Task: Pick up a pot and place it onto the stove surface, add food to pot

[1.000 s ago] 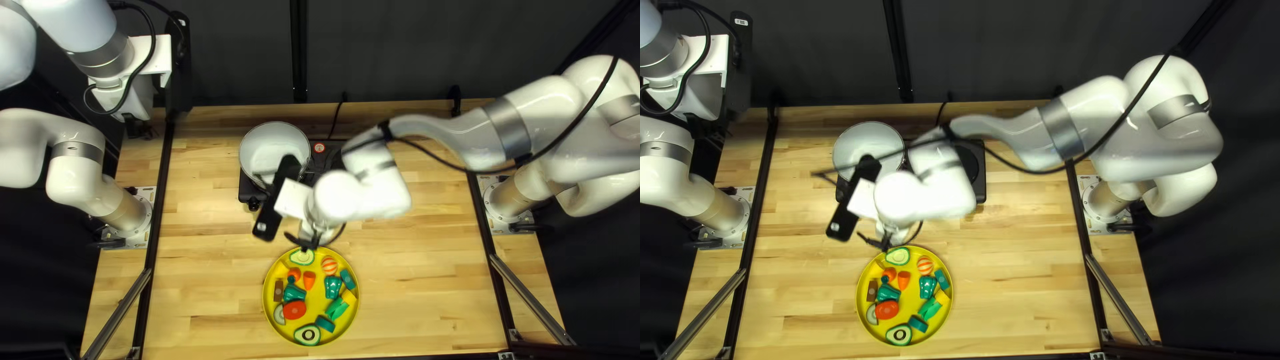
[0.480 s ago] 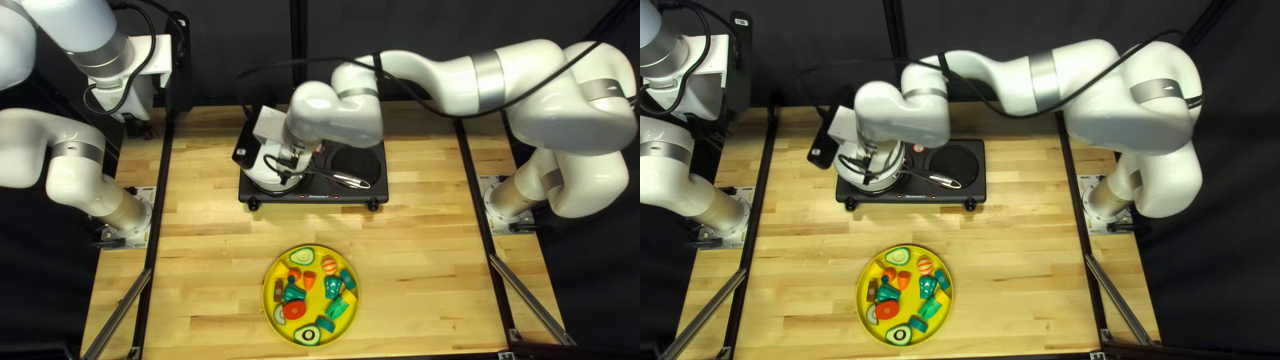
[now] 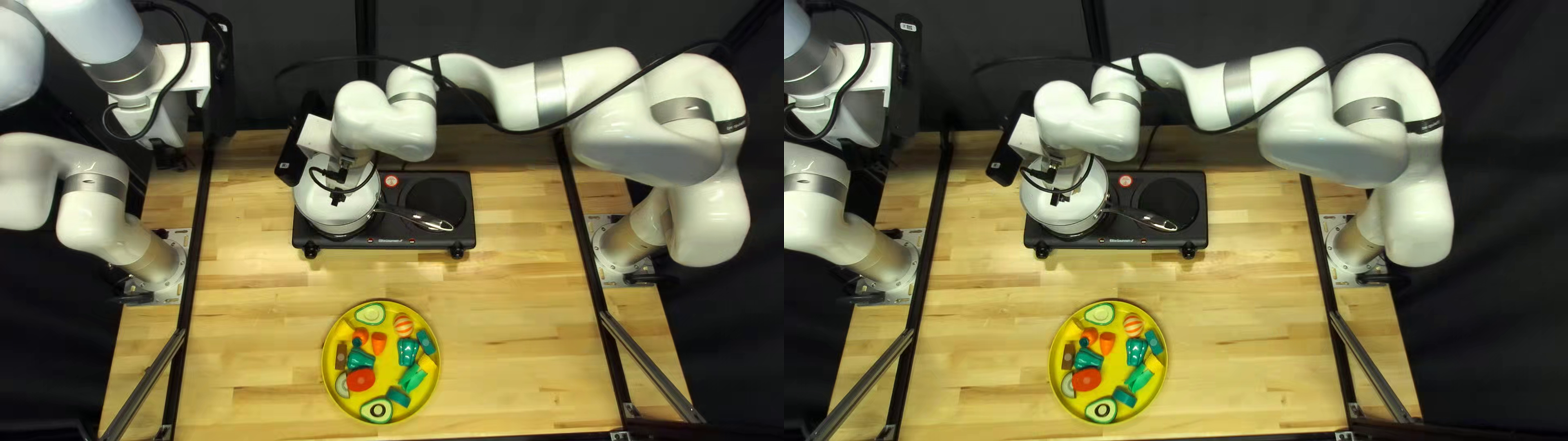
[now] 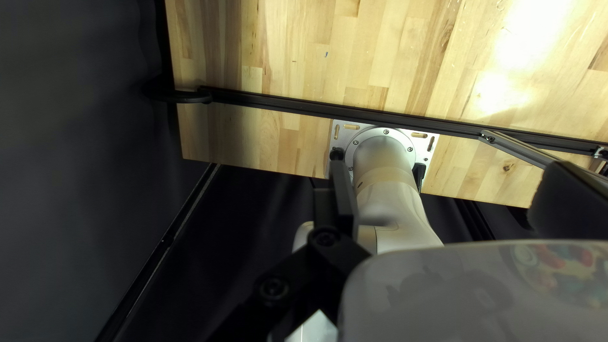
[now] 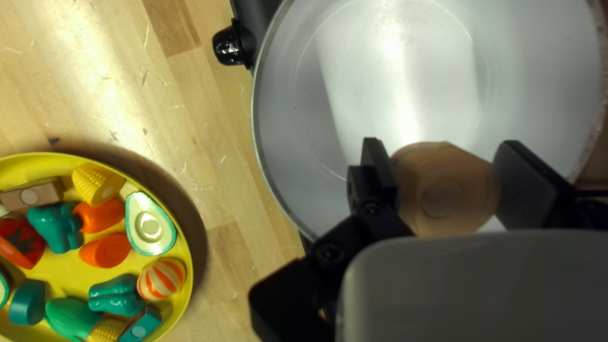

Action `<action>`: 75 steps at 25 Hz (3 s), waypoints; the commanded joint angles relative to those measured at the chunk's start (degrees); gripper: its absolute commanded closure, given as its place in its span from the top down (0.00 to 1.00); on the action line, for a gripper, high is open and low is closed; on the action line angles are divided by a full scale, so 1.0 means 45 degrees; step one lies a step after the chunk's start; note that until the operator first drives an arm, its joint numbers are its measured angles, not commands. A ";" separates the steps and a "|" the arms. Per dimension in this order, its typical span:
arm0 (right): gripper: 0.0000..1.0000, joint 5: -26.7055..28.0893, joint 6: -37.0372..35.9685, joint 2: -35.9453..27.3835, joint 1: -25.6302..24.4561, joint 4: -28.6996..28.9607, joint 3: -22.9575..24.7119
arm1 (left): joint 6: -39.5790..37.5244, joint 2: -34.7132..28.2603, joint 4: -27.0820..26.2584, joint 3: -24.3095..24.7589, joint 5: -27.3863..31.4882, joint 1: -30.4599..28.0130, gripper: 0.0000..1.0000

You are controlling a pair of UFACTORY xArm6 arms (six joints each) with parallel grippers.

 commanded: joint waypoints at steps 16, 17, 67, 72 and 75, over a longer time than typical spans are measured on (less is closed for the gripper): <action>1.00 0.1361 0.0583 -0.0401 0.0742 -0.0442 -0.0661 | 0.0000 0.0000 0.0000 0.0000 0.0000 0.0000 1.00; 1.00 0.1499 0.0713 -0.0543 0.0878 -0.0534 -0.0629 | 0.0000 0.0000 0.0000 0.0000 0.0000 0.0000 1.00; 1.00 0.3224 0.6475 0.4196 0.9288 -0.1062 -0.3627 | 0.0000 0.0000 0.0000 0.0000 0.0000 0.0000 1.00; 1.00 0.3068 0.7202 0.3905 0.9225 -0.1553 -0.2925 | 0.0000 0.0000 0.0000 0.0000 0.0000 0.0000 1.00; 1.00 0.2617 0.7346 0.3449 0.9097 -0.1685 -0.2058 | 0.0000 0.0000 0.0000 0.0000 0.0000 0.0000 1.00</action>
